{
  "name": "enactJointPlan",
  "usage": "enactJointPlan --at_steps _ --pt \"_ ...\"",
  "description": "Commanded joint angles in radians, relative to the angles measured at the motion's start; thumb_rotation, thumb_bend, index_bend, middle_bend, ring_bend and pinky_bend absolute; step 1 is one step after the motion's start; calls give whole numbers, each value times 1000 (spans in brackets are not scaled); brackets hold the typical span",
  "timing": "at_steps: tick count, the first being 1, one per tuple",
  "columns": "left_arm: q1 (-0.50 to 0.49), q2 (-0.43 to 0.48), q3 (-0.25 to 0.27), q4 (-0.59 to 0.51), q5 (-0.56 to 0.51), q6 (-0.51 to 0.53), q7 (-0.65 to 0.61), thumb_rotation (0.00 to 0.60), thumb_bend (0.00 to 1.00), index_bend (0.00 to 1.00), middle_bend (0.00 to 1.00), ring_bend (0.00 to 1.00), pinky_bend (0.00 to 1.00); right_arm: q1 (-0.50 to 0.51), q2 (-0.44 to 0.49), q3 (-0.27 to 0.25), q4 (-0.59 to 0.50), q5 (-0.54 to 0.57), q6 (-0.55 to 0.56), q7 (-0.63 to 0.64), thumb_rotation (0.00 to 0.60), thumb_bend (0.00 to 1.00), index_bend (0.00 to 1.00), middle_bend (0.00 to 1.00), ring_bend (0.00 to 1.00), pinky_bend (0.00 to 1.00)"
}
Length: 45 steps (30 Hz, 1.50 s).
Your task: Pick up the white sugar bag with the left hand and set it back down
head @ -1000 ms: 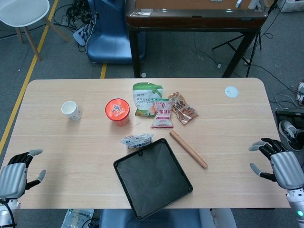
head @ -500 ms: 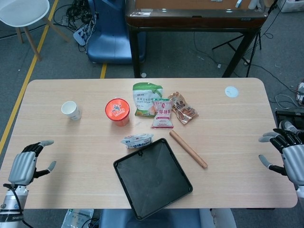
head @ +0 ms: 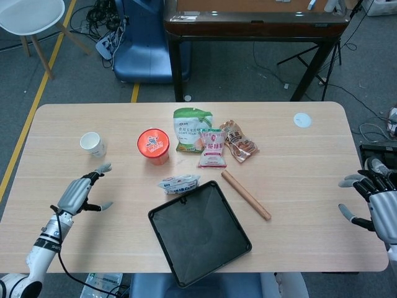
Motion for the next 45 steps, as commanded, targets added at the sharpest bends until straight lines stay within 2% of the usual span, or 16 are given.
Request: enactJointPlan --at_steps 1,10,23,45 --pt "-49 -51 6 64 26 -42 -47 600 173 66 146 194 202 -2 -1 -1 0 3 0 -1 600 256 385 355 216 225" --pt "-144 -168 12 186 36 -125 -155 600 174 137 146 194 202 -7 -8 -2 4 14 -6 -3 600 256 385 355 216 225" --pt "-243 -312 1 313 11 -196 -249 600 173 156 147 194 202 -17 -7 -3 7 29 -11 0 600 256 385 355 216 225" --pt "-364 -494 -29 490 -16 -244 -325 600 173 192 172 201 202 -30 0 0 5 52 -17 -3 600 256 385 355 216 225"
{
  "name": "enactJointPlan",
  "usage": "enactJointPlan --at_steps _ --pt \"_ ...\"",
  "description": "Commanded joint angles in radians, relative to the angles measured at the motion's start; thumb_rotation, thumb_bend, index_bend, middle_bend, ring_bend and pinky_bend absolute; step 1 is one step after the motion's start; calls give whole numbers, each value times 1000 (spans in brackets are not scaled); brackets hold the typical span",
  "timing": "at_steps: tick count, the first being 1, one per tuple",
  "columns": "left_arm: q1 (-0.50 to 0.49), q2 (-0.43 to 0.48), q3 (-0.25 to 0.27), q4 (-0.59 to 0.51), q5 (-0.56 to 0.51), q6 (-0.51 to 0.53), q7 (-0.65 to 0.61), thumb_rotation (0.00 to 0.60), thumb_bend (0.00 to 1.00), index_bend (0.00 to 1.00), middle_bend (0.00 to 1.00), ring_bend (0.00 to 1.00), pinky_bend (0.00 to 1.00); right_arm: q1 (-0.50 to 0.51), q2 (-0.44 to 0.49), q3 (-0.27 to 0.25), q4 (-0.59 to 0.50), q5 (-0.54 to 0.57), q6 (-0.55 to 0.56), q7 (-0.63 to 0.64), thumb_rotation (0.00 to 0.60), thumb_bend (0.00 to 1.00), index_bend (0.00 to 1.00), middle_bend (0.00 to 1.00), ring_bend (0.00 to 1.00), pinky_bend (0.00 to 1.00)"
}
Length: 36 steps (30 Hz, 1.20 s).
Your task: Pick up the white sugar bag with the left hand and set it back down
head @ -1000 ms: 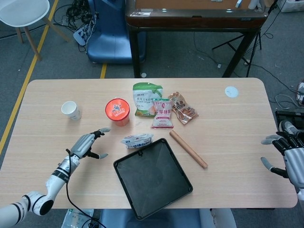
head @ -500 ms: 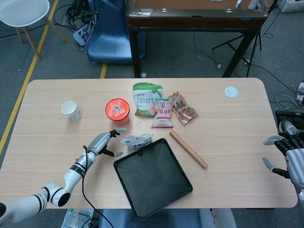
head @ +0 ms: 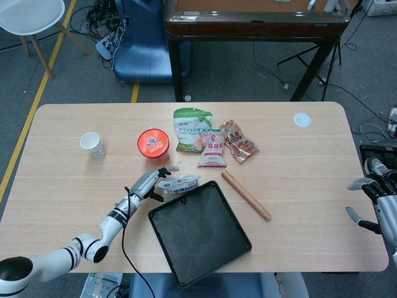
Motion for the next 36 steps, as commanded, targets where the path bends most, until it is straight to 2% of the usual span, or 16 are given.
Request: enactJointPlan --at_steps 1,13,18,23,26,29,36 --pt "-11 -16 -1 16 -2 -6 -8 600 174 192 172 201 202 -2 0 0 1 2 0 1 600 256 385 355 216 225" --pt "-54 -81 -18 85 -21 -20 -25 600 174 208 178 202 202 -10 -4 0 14 10 1 11 600 256 385 355 216 225" --pt "-63 -109 -23 122 -31 -19 -24 600 174 242 210 216 223 -11 -5 0 18 13 -2 13 600 256 385 355 216 225" --pt "-69 -129 -27 165 -36 -16 -38 600 174 349 332 313 318 -11 -5 1 19 12 -2 15 600 256 385 355 216 225" --pt "-73 -134 -28 188 -33 -12 -47 600 175 445 438 410 481 -11 -5 3 18 12 -2 14 600 256 385 355 216 225" --pt "-77 -138 -29 208 -27 -2 -58 600 175 504 521 480 596 -10 -6 4 17 10 -2 13 600 256 385 355 216 225" --pt "-81 -123 -15 234 16 53 -79 600 176 539 613 543 673 -11 -7 6 18 10 0 16 600 256 385 355 216 225"
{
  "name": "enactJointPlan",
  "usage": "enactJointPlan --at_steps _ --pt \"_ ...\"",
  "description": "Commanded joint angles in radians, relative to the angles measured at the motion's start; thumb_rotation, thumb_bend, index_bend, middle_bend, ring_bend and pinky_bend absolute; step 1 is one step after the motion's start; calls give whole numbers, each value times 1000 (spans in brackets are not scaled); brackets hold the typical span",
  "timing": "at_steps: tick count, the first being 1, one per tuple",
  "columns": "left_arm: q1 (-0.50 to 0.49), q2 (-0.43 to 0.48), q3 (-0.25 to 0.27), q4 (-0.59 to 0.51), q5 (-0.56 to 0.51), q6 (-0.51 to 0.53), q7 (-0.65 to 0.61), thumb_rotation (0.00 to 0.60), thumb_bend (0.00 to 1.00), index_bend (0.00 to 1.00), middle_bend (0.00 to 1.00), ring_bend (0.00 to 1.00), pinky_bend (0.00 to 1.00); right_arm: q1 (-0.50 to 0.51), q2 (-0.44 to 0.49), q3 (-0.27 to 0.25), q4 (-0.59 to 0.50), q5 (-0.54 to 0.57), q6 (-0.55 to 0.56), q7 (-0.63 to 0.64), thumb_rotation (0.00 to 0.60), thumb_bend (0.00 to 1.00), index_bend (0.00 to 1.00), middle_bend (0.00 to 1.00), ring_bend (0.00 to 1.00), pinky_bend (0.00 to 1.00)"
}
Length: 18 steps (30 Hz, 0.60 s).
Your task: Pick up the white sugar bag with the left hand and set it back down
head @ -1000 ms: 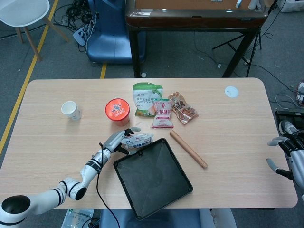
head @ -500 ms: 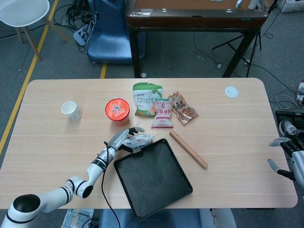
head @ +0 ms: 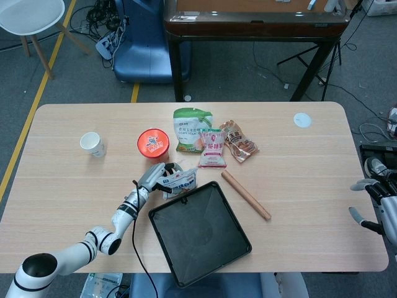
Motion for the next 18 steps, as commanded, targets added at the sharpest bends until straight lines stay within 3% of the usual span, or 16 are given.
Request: enactJointPlan --at_steps 1,8,12,18 --pt "-1 19 17 9 34 39 -3 600 176 541 617 545 677 -1 -1 0 2 -1 2 2 600 256 385 355 216 225" --pt "13 95 72 -6 145 197 74 600 176 545 620 547 679 -2 -8 1 12 -7 8 12 600 256 385 355 216 225" --pt "28 141 105 -31 215 318 193 600 177 559 634 559 679 -3 -12 2 18 -11 12 17 600 256 385 355 216 225" --pt "47 198 148 -124 284 411 374 600 177 569 660 582 715 -3 -17 0 23 -14 13 22 600 256 386 355 216 225"
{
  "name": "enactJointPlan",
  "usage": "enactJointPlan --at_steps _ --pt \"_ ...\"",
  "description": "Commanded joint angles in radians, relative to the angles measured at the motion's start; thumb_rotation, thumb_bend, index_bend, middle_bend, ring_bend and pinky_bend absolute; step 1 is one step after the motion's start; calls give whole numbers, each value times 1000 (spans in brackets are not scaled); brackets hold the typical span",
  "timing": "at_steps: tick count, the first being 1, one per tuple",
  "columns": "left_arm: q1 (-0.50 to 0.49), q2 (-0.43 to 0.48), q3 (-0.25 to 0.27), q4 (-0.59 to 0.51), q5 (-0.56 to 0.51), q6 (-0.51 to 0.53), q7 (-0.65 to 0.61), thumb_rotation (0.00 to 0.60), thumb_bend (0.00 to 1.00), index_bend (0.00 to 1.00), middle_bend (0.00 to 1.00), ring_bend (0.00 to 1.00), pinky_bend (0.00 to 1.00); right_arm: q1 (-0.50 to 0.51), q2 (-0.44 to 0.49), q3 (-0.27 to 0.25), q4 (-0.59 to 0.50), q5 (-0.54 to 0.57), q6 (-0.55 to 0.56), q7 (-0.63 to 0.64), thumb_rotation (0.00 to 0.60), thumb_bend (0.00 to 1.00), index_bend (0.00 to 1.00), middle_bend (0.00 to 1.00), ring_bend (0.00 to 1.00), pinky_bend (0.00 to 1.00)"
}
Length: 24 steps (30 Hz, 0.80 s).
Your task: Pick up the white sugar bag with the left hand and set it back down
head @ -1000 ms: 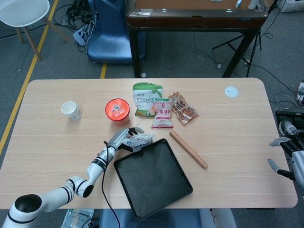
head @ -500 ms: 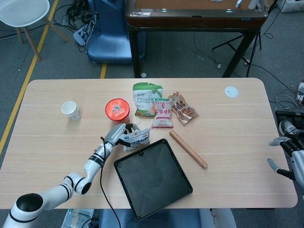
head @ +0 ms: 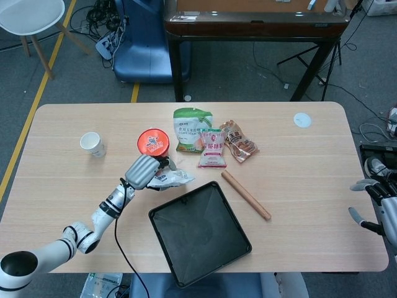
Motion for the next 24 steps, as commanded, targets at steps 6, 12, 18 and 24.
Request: enactJointPlan --at_steps 6,12,18,24 --pt "35 58 49 -148 85 106 395 600 176 574 676 596 724 -1 -4 -2 -1 -8 3 2 600 256 385 355 216 225" --pt "57 29 59 -174 127 169 644 600 177 595 695 618 744 -11 2 -5 -8 -9 16 -1 600 256 385 355 216 225" --pt "67 7 80 -153 198 222 857 600 177 600 699 625 745 -18 6 -7 -15 -8 21 -6 600 255 385 355 216 225" --pt "84 -25 99 -134 228 230 1012 600 177 602 701 631 746 -14 4 -6 -18 -9 15 -8 600 256 385 355 216 225"
